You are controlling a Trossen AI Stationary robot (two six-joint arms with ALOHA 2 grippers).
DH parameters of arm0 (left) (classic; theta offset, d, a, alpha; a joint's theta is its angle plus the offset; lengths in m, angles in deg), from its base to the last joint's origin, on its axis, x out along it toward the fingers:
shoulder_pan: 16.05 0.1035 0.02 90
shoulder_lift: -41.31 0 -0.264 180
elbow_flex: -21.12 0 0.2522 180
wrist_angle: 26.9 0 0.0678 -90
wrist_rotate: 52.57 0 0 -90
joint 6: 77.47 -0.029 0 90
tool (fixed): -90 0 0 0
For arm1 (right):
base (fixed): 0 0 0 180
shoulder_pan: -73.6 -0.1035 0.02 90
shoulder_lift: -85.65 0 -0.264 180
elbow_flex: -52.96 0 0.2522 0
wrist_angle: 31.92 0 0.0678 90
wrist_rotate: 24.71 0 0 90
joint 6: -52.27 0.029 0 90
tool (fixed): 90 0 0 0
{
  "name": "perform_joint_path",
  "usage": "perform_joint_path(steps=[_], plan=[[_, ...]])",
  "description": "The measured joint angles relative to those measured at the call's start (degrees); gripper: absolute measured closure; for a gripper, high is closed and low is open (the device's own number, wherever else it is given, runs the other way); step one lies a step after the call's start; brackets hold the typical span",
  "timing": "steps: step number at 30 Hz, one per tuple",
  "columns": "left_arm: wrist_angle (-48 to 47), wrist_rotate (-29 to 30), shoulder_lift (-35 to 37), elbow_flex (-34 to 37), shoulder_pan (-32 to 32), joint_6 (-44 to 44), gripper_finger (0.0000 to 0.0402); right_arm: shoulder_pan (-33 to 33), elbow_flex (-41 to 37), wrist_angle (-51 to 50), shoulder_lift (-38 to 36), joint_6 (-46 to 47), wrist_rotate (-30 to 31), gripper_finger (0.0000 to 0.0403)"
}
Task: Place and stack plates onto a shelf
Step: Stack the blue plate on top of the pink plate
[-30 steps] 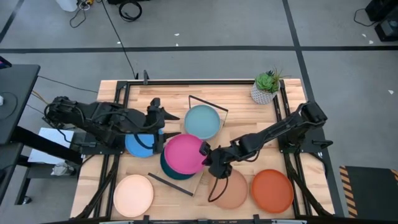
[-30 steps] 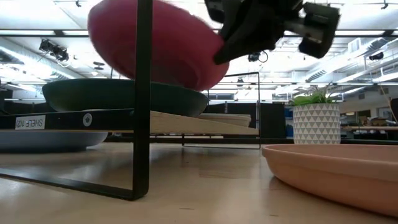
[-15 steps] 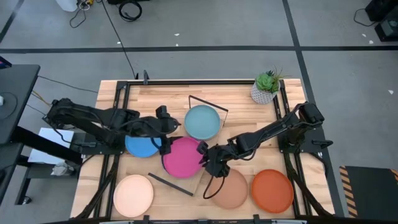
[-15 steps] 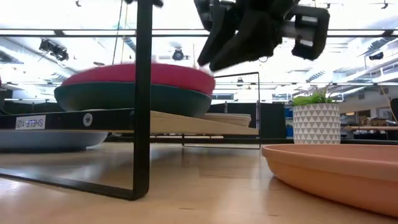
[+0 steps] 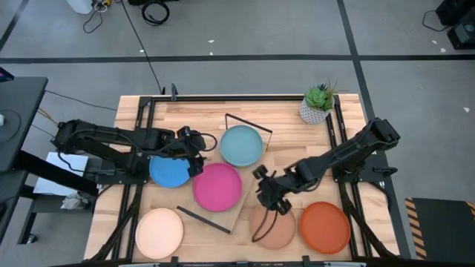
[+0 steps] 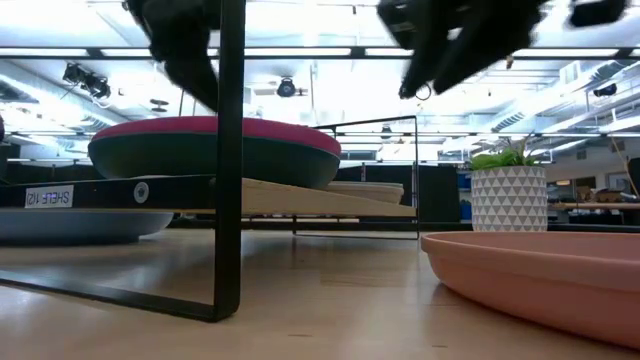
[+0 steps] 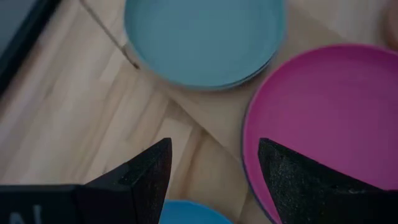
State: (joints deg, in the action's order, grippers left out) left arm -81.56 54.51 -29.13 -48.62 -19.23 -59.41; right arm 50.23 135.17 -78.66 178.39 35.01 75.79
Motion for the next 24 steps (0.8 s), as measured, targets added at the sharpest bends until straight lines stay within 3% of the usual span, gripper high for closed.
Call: perform_joint_path(steps=[5,11,18,24], plan=[[-2.3,-3.3,0.8,5.2,6.4,0.9,0.0158,-4.1,0.0,-5.0,-0.6,6.4,6.2,0.0286],[-3.9,-11.5,0.7,10.5,16.6,-1.3,0.0183,-6.9,-0.1,-9.1,-0.6,11.2,6.8,0.0286],[-3.6,-12.0,0.3,13.4,29.2,-6.6,0.021,-8.0,-0.9,-9.8,-0.6,14.8,7.8,0.0286],[-3.8,-13.9,-0.5,13.4,35.7,-11.1,0.0221,-8.1,-6.0,-5.1,-0.6,14.9,8.0,0.0286]])
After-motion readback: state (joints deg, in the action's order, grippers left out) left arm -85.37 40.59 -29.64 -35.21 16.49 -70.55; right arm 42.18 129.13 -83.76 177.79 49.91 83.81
